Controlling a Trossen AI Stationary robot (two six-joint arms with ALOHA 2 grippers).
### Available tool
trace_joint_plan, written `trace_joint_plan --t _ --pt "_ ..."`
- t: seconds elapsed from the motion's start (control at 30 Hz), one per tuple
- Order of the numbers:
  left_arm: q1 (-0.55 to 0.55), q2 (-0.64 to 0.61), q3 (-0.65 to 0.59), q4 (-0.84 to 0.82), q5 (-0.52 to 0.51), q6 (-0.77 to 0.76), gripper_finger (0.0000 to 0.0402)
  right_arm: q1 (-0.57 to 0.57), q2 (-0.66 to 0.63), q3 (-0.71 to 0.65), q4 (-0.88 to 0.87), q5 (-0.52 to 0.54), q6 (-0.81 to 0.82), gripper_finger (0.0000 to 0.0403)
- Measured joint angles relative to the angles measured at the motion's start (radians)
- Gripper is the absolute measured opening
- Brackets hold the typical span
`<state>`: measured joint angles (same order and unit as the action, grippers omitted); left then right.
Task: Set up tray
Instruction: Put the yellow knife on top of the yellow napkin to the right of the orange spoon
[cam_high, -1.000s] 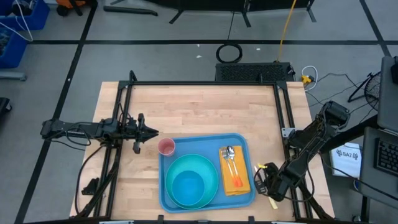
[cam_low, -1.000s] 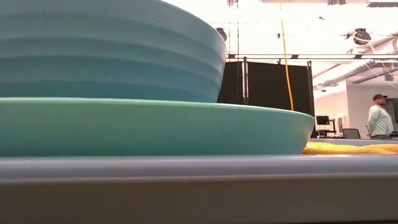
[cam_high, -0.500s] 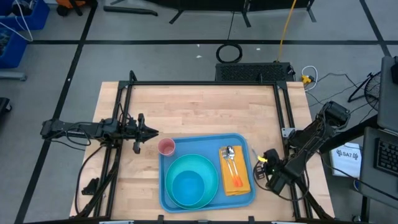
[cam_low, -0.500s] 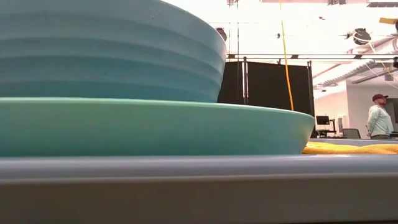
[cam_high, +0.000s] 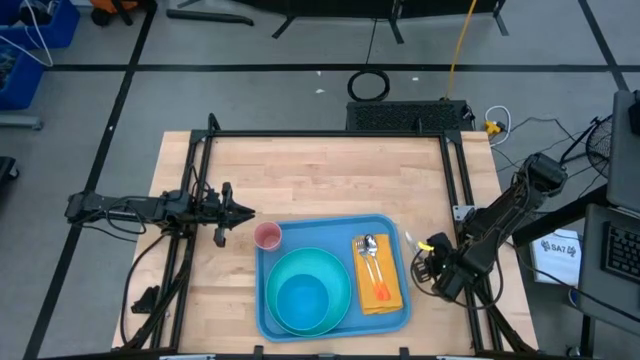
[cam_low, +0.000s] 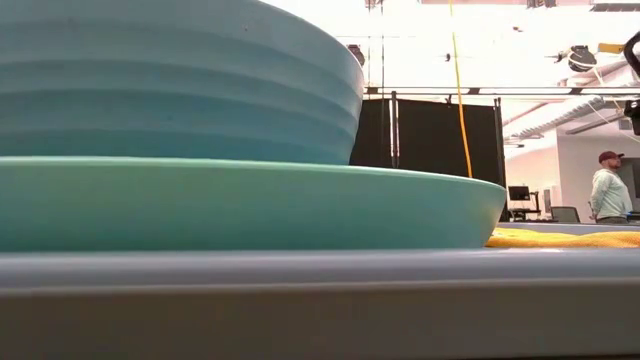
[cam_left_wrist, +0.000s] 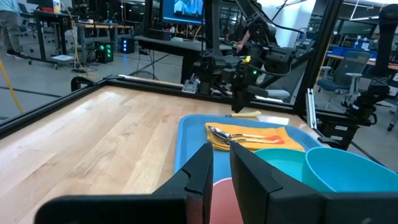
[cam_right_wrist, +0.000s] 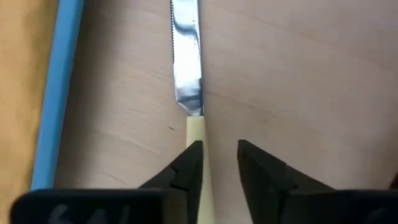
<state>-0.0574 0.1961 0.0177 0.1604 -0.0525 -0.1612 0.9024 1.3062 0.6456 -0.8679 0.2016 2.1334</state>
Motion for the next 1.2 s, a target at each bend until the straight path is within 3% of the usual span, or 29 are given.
trace_joint_plan --t 0.3,0.77,0.93,1.2 --pt "0.000 0.000 0.000 0.000 0.000 0.000 0.0058 -0.024 -0.003 -0.001 0.173 -0.050 -0.037 0.0139" --pt "0.000 0.000 0.000 0.000 0.000 0.000 0.0058 -0.026 -0.035 0.001 0.296 -0.078 -0.061 0.0128" --pt "0.000 0.000 0.000 0.000 0.000 0.000 0.0058 -0.026 0.007 0.002 0.299 -0.199 -0.079 0.0128" --pt "0.000 0.000 0.000 0.000 0.000 0.000 0.0058 -0.026 0.077 0.007 0.324 -0.207 -0.060 0.0122"
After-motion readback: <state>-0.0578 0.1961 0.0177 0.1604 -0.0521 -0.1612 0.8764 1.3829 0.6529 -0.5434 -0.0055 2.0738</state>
